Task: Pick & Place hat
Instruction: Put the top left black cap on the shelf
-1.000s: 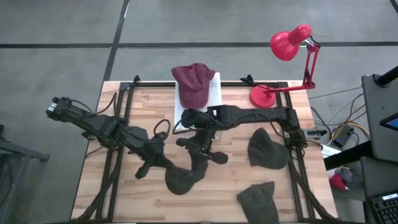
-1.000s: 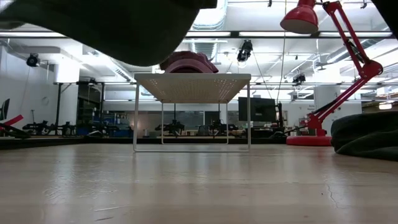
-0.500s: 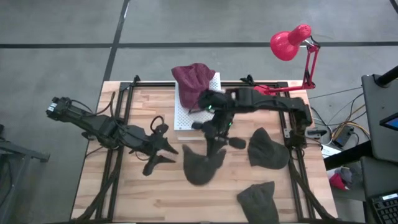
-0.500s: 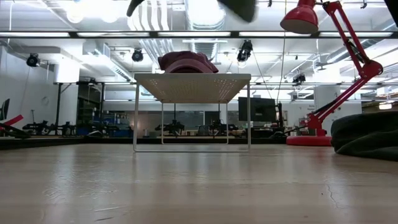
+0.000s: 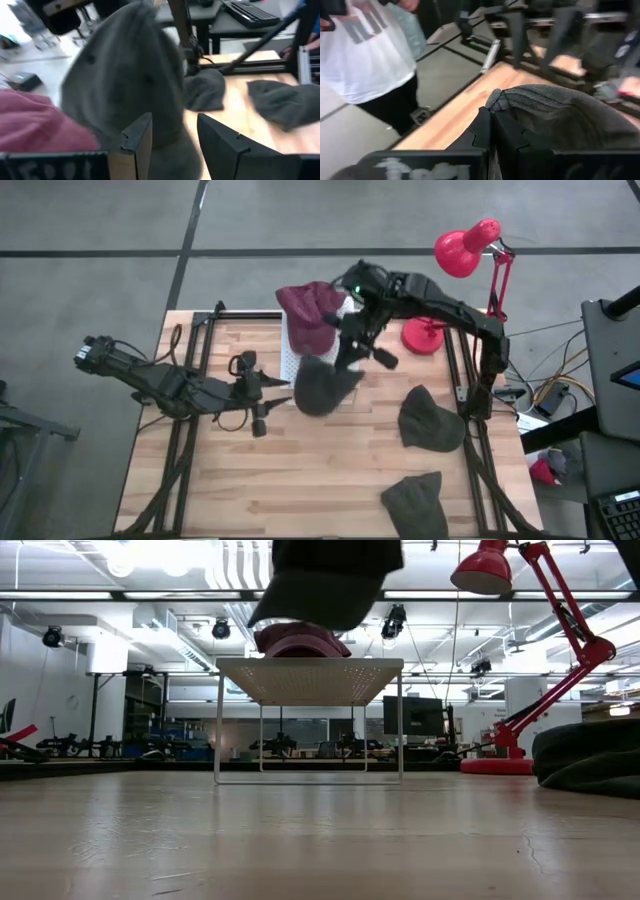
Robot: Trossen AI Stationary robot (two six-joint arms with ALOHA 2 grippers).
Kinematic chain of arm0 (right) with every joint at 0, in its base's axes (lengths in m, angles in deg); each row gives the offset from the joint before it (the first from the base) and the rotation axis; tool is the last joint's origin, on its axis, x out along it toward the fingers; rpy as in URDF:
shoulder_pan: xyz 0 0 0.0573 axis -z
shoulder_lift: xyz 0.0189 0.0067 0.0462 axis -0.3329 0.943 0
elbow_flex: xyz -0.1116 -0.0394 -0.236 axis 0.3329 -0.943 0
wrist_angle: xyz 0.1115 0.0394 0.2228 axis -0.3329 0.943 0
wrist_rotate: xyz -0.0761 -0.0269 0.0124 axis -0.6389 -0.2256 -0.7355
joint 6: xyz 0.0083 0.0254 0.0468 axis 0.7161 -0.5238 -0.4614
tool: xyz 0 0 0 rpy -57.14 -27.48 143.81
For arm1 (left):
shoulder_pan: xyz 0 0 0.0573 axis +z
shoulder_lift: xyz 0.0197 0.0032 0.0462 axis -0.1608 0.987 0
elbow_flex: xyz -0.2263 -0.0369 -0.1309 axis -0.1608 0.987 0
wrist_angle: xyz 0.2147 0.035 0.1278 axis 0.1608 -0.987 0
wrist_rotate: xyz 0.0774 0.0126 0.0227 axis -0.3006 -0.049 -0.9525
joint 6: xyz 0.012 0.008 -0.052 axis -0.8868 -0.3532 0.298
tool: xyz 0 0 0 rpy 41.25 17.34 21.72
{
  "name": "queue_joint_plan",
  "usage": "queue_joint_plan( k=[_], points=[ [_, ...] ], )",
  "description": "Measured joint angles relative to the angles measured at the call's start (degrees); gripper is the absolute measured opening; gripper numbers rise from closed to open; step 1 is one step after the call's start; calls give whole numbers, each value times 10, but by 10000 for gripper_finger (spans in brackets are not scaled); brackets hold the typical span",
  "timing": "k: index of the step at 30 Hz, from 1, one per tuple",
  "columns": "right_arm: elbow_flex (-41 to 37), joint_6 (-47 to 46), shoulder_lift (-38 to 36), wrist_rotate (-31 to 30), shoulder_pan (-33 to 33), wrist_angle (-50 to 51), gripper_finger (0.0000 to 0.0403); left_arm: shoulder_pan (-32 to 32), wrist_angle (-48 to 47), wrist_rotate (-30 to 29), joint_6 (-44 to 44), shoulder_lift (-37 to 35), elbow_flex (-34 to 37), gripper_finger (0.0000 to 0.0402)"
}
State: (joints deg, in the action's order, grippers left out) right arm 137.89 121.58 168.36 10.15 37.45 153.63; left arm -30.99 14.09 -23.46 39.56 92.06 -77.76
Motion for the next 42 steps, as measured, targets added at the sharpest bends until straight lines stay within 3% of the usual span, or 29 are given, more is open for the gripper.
queue_joint_plan(
  k=[5,14,20,27,29,34,42],
  points=[
    [8,61,6,40,51,-1,8,0,2,-72,-37,0,-13,152],
    [18,179,13,45,90,37,8,6,2,-211,-43,1,-17,152],
    [17,238,16,50,90,45,8,17,2,-218,-2,1,-17,152],
    [21,232,17,41,78,45,8,32,3,-218,14,1,-17,152],
    [34,223,18,10,67,60,8,33,3,-217,17,1,-17,152],
    [69,165,18,-158,26,96,8,33,3,-213,24,1,-17,152],
    [121,86,15,-323,-25,159,8,33,3,-194,23,1,-17,152]
  ],
)
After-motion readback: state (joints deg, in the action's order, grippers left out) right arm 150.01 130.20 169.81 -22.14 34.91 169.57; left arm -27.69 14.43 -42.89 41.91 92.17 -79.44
